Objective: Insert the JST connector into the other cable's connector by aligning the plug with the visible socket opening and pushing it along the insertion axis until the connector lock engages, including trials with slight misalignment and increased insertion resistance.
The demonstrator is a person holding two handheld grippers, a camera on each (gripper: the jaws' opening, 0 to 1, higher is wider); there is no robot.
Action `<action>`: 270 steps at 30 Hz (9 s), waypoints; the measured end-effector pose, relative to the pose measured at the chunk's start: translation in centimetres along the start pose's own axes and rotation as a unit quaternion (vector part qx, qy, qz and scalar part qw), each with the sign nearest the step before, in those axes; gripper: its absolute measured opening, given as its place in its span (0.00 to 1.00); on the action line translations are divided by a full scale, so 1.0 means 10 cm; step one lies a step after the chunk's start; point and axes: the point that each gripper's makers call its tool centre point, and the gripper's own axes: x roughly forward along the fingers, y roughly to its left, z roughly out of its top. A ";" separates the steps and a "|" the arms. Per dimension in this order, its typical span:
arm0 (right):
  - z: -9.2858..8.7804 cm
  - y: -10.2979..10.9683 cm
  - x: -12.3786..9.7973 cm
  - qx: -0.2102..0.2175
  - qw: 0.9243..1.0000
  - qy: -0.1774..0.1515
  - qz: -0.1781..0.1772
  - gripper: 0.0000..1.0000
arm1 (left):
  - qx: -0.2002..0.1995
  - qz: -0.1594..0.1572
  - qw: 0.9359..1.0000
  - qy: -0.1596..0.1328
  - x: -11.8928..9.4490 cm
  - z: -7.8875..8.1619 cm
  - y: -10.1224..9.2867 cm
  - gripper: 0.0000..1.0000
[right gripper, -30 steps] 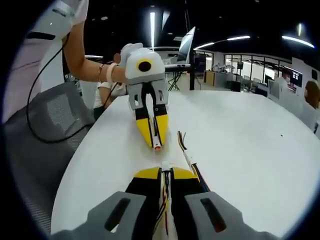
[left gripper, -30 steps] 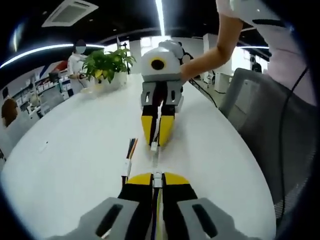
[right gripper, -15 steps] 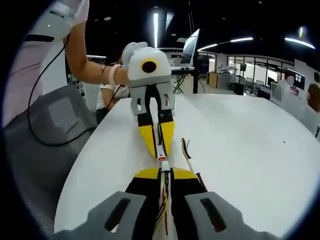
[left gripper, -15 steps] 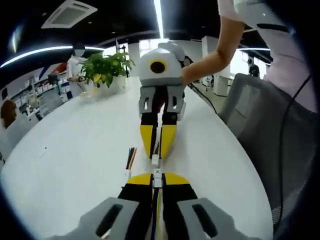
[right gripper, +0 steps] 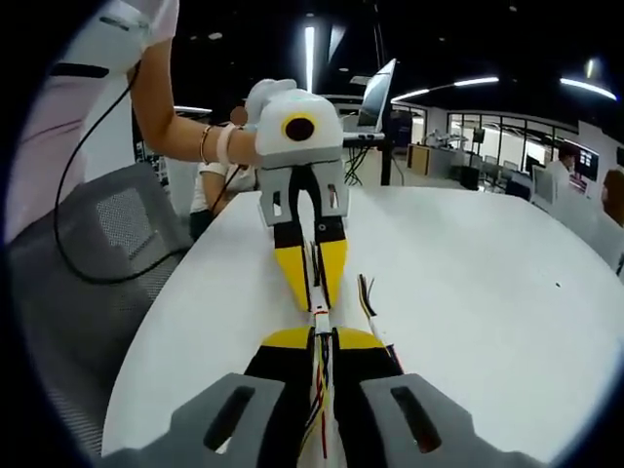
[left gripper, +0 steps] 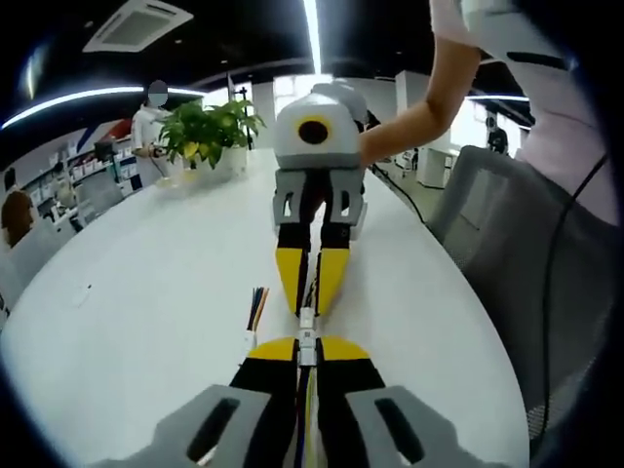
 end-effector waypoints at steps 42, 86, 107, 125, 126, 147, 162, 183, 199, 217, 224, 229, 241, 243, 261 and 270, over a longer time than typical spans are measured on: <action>0.02 0.01 -0.04 0.010 1.000 -0.020 0.006 0.02 | 0.037 -0.010 0.999 -0.016 0.09 0.09 -0.03 0.00; -0.24 -0.13 0.17 -0.002 1.000 0.013 0.003 0.02 | 0.026 -0.008 0.999 0.020 0.28 -0.20 0.09 0.00; -0.28 -0.13 0.21 0.001 1.000 0.011 0.004 0.03 | 0.020 -0.004 0.999 0.024 0.28 -0.25 0.10 0.00; -0.29 -0.14 0.20 0.011 1.000 0.011 0.004 0.04 | 0.019 0.006 0.999 0.026 0.26 -0.25 0.10 0.00; -0.29 -0.14 0.20 0.011 1.000 0.011 0.004 0.04 | 0.018 0.007 0.999 0.026 0.26 -0.25 0.10 0.00; -0.33 -0.15 0.15 0.027 0.999 0.014 -0.010 0.04 | 0.002 0.021 0.999 0.027 0.23 -0.23 0.12 0.08; -0.29 -0.05 0.05 0.038 0.999 0.018 -0.027 0.08 | -0.010 0.049 0.999 0.007 0.04 -0.04 0.07 0.08; 0.00 0.01 -0.14 0.090 0.991 -0.005 -0.099 0.23 | -0.095 0.107 0.989 -0.022 -0.21 0.06 -0.19 0.18; 0.39 0.20 -0.45 0.130 0.978 -0.040 -0.159 0.43 | -0.130 0.153 0.978 -0.054 -0.49 0.38 -0.40 0.27; 0.31 0.44 -0.63 0.150 0.962 -0.006 -0.226 0.67 | -0.170 0.173 0.969 -0.041 -0.70 0.35 -0.69 0.51; 0.32 0.53 -0.69 0.172 0.956 -0.010 -0.236 0.75 | -0.215 0.203 0.952 -0.076 -0.79 0.42 -0.72 0.63; 0.32 0.60 -0.74 0.181 0.953 -0.013 -0.244 0.79 | -0.218 0.216 0.947 -0.091 -0.84 0.50 -0.78 0.74; 0.32 0.83 -0.88 0.204 0.942 -0.022 -0.266 0.89 | -0.217 0.244 0.941 -0.086 -0.97 0.60 -0.99 0.81; 0.33 0.87 -0.89 0.204 0.941 -0.023 -0.269 0.90 | -0.206 0.249 0.942 -0.091 -0.99 0.63 -1.02 0.84; 0.28 1.15 -0.91 0.228 0.929 -0.005 -0.292 1.00 | -0.231 0.272 0.932 -0.068 -1.11 0.47 -1.30 0.98; 0.30 1.17 -0.93 0.241 0.925 0.001 -0.295 1.00 | -0.245 0.279 0.926 -0.064 -1.18 0.44 -1.37 0.99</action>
